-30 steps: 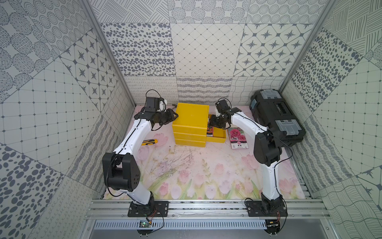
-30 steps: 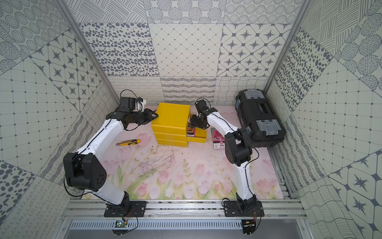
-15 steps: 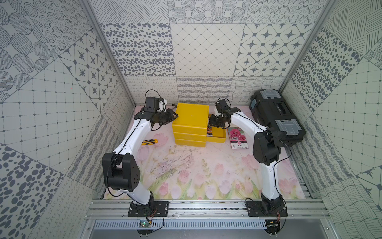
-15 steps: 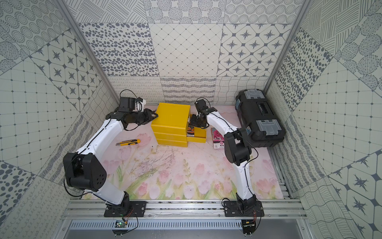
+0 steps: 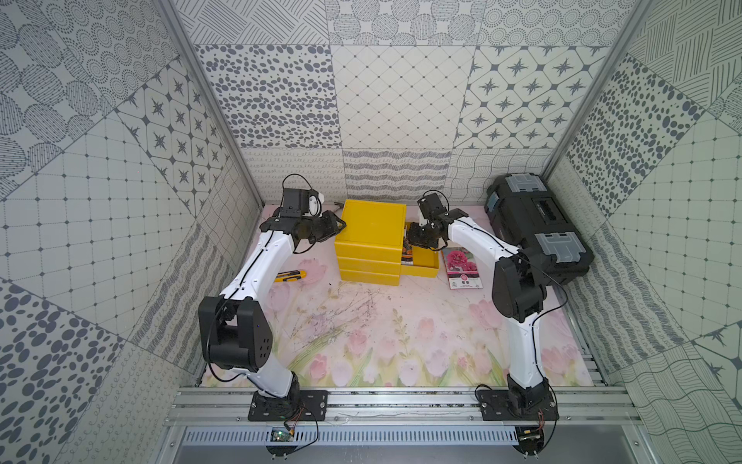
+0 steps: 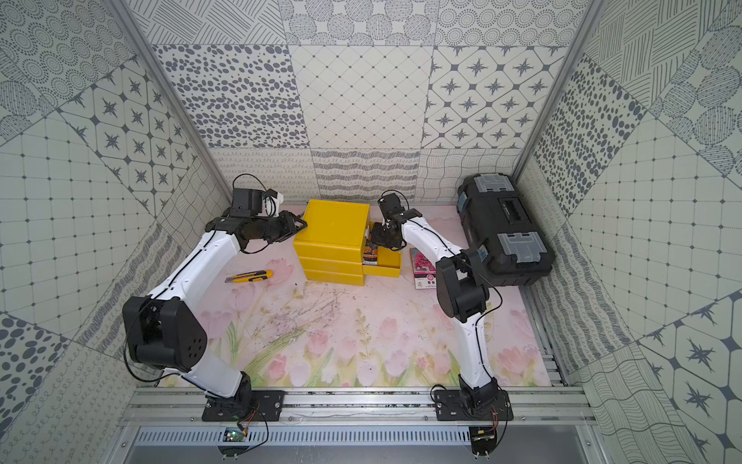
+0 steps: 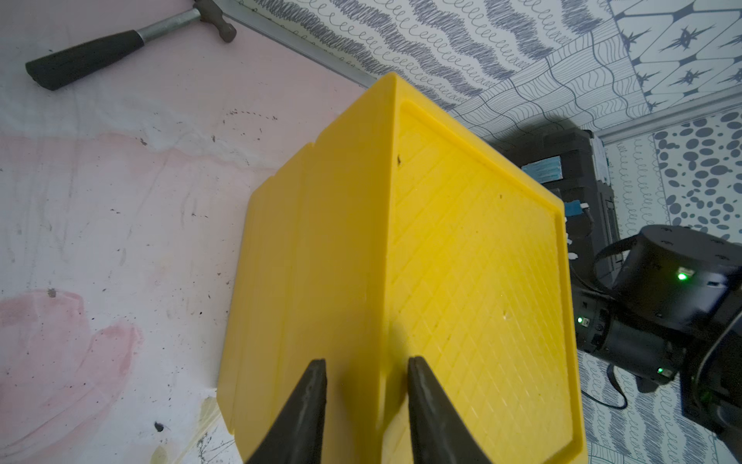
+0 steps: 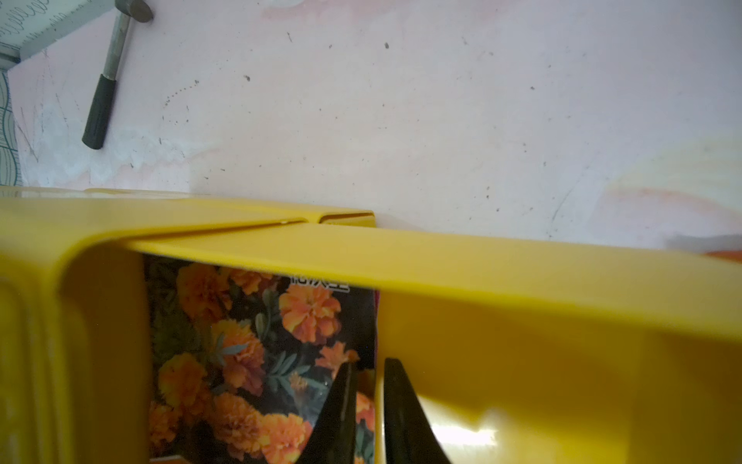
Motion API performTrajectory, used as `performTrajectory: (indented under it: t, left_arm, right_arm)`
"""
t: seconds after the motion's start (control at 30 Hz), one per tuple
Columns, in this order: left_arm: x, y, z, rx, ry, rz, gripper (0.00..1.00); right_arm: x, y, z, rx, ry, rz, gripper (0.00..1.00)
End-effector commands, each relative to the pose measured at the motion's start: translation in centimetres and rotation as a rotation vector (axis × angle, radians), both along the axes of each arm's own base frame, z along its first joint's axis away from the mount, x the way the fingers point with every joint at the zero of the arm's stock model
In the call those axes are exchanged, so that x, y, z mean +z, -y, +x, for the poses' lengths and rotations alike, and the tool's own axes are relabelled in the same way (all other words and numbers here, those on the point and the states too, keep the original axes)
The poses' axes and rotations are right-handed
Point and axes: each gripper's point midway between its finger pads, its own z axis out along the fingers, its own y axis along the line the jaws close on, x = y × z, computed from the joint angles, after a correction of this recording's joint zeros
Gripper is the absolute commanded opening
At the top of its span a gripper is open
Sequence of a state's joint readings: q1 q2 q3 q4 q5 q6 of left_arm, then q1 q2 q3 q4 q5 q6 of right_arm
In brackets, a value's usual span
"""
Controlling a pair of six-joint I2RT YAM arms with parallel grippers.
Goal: Take the seed bags out of the drawer
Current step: Pick up the seed packet from the drawer.
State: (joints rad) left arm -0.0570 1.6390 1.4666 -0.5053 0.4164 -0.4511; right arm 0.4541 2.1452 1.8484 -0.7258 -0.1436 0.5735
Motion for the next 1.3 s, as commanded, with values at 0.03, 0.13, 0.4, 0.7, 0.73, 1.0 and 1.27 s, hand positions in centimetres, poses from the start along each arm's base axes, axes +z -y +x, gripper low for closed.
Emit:
performTrajectory:
  t: [0.03,0.13,0.4,0.7,0.73,1.0,1.27]
  left_arm:
    - [-2.8,-1.1,-1.5,0.027,-0.124,0.036,0.36]
    - [-2.8,-1.1,-1.4,0.029,-0.123,0.035,0.36]
    - [-2.7,-1.2,-1.4,0.031,-0.121,0.038,0.36]
    - [-2.7,-1.2,-1.5,0.031,-0.121,0.039,0.36]
    - [-2.7,-1.2,-1.4,0.032,-0.120,0.039,0.36]
    - [-2.7,-1.2,-1.4,0.032,-0.120,0.038,0.36]
    - [-2.7,-1.2,-1.4,0.030,-0.121,0.037,0.36]
  right_arm:
    - [1.9,0.8,-0.2,-0.011,0.040,-0.003,0.14]
    - [1.9,1.3,-0.4,-0.018,0.041,-0.013,0.11]
    - [3.4,3.0,-1.0,-0.033,0.067,-0.023,0.00]
    - [7.9,3.2,-1.3,-0.031,0.150,0.018,0.00]
    - [8.5,3.2,-1.3,-0.031,0.163,0.024,0.00]
    - [12.2,3.7,-1.1,-0.042,0.226,0.071,0.00]
    - [14.2,4.9,-1.2,-0.049,0.241,0.128,0.00]
